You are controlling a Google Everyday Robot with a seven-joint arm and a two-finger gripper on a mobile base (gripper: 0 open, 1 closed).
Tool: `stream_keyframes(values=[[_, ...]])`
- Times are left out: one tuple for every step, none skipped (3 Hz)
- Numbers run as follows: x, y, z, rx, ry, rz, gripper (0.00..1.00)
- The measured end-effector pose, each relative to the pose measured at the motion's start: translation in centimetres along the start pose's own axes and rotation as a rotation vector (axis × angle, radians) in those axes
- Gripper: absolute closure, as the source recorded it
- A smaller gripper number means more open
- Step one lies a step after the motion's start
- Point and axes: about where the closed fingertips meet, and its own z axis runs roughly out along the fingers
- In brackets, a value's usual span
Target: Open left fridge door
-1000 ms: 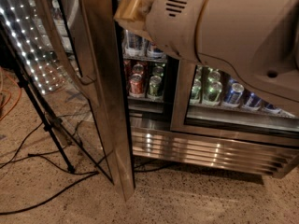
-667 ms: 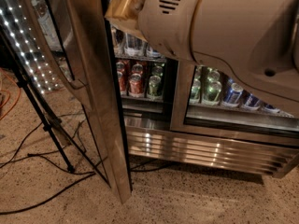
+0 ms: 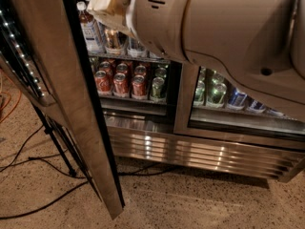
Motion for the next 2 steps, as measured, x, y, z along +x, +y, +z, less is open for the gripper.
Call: stream_keyframes(values=[[3.28, 4.38, 2.03, -0.114, 0.087, 0.076, 1.00], [3.30, 4.52, 2.02, -0.114, 0.087, 0.074, 1.00]])
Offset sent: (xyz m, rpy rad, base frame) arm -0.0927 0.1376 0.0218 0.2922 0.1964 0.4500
